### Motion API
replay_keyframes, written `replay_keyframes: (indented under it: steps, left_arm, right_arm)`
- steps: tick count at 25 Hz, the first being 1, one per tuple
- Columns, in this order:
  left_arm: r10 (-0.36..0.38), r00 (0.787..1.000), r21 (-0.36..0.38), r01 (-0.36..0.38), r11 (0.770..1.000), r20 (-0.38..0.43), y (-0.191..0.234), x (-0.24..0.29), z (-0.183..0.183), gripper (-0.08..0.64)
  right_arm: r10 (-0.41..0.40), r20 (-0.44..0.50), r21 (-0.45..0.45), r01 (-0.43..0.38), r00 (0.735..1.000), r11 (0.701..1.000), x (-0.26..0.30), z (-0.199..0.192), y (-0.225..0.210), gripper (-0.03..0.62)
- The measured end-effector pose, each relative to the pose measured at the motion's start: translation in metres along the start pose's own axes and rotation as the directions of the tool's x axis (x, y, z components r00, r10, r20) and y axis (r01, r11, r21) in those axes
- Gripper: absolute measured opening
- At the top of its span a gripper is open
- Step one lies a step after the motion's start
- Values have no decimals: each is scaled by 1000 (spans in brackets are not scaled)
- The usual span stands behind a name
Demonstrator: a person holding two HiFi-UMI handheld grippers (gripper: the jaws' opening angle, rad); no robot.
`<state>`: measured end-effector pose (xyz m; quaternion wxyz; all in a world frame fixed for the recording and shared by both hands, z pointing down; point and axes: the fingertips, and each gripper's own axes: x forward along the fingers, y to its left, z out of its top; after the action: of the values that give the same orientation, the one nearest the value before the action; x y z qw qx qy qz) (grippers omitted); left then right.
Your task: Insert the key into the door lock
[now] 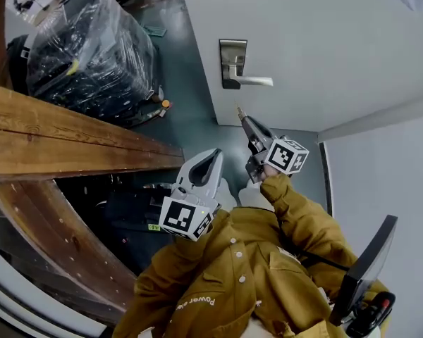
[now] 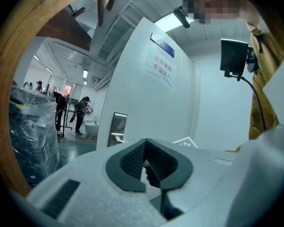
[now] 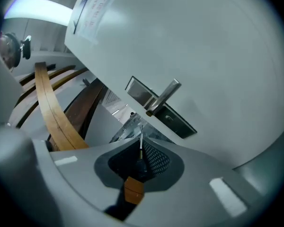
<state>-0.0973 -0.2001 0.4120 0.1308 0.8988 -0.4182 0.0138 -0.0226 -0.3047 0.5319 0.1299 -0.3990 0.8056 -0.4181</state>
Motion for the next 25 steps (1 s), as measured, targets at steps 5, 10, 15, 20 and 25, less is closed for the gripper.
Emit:
replay_keyframes:
  steps: [5, 10, 15, 20, 25]
  left_arm:
    - [32, 999, -1, -32, 999, -5, 2, -13, -2, 2]
    - [76, 997, -7, -76, 997, 5, 11, -26, -3, 2]
    - [106, 994, -21, -106, 994, 10, 17, -35, -6, 2]
    - [122, 992, -36, -122, 992, 15, 25, -35, -6, 2]
    - [123, 992, -43, -122, 992, 18, 28, -32, -6, 2]
  right_arm:
    - [-1, 43, 247, -10, 999, 969, 44, 2, -34, 29]
    - [-49, 105, 450, -4, 993, 893, 73, 8, -68, 29]
    - [-57, 119, 515, -12, 991, 857, 85, 8, -80, 29]
    - [-65, 137, 561, -23, 988, 828, 89, 9, -85, 29]
    - [-46, 171, 588, -64, 984, 807, 83, 18, -83, 29]
